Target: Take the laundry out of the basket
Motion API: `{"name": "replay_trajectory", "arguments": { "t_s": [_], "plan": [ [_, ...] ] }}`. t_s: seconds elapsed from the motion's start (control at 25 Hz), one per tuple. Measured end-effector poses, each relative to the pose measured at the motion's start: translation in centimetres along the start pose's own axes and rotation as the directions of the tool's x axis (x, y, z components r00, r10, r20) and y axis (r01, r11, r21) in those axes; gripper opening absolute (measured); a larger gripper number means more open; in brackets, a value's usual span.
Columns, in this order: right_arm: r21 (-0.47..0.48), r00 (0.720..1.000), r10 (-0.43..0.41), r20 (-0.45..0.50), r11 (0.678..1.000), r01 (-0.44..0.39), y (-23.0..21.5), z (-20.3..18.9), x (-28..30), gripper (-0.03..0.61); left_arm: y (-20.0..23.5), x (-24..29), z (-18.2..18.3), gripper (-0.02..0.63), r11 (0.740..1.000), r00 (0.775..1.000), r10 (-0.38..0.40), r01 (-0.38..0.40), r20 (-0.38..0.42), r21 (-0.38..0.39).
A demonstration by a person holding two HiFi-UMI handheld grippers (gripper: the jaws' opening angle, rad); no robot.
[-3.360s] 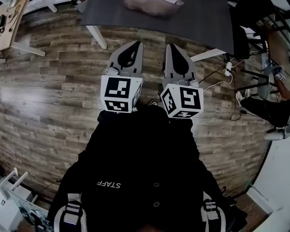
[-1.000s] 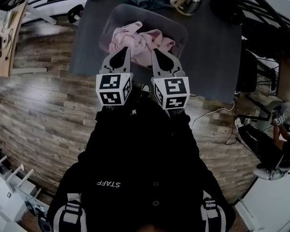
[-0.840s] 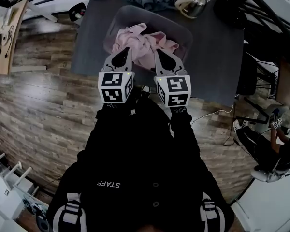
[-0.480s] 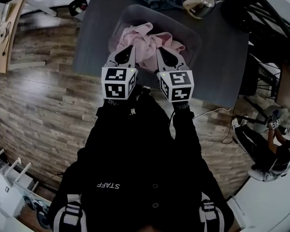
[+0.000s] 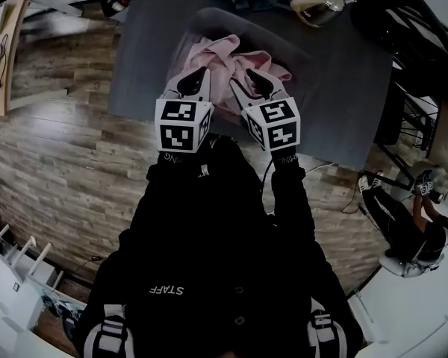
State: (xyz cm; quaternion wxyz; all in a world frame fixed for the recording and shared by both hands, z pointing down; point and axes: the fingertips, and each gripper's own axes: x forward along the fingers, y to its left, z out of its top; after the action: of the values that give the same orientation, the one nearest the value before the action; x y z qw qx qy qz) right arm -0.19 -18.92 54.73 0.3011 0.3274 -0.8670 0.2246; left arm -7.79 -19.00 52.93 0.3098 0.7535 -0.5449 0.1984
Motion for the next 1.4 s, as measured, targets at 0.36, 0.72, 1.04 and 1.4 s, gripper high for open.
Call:
{"name": "replay_trajectory", "arguments": {
  "t_s": [0.36,0.72,1.04,1.4],
  "plan": [
    [0.001,0.966,0.16,-0.203,0.987,-0.163,-0.5,-3.5,4.2,0.349,0.8,2.9,-1.2,0.0,1.0,0.991,-0.005,0.002,-0.131,-0.024],
    [0.041,0.934,0.194,-0.302,0.981,-0.19,-2.1,-7.0,8.3,0.454,1.1,4.8,-1.7,0.0,1.0,0.981,-0.013,0.01,-0.192,-0.017],
    [0.021,0.887,0.221,-0.404,0.972,-0.233,-3.0,-10.3,11.9,0.578,1.9,5.9,-1.6,0.0,0.999,0.98,-0.009,0.002,-0.198,-0.039],
    [0.012,0.827,0.204,-0.523,0.973,-0.232,-2.8,-15.2,15.4,0.584,2.0,5.5,-1.3,0.0,0.999,0.985,-0.024,0.015,-0.174,-0.05]
  ]
}}
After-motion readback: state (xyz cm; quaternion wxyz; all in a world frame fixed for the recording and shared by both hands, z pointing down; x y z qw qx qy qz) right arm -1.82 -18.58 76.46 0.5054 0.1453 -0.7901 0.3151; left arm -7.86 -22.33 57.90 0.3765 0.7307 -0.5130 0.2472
